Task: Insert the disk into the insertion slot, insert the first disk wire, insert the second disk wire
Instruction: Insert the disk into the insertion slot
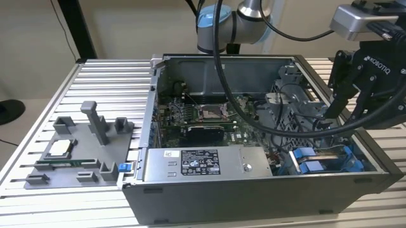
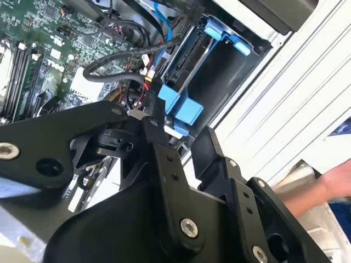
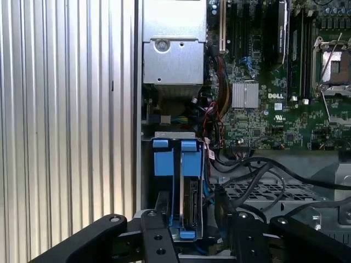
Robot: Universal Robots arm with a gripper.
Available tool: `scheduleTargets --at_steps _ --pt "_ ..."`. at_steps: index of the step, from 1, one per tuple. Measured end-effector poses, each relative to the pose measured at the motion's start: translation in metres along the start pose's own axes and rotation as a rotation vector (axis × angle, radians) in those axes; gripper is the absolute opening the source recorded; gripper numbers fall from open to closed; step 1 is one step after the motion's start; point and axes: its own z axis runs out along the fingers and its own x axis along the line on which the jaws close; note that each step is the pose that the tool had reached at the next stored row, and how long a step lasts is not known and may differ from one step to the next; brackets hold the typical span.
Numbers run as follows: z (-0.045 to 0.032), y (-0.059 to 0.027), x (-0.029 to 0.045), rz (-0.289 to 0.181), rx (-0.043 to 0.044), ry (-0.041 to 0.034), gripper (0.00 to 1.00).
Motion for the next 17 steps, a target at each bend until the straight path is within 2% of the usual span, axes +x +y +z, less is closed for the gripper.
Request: scheduleTargets --at_steps 5,8,9,13,17 --pt "-0.0002 0.0000 -0.0011 0.000 0.0007 0.0005 0.00" --pt "0.0000 0.0001 -0.0063 0.000 0.0028 0.0003 0.00" --pt "0.0001 0.0001 -0.0077 0.000 0.0033 0.0002 1.00" --pt "0.0047 0.0000 -0.0100 -0.003 0.0123 -0.0003 1.00" --pt "0.0115 0.0001 -0.0133 -0.011 0.0173 -0.0041 1.00"
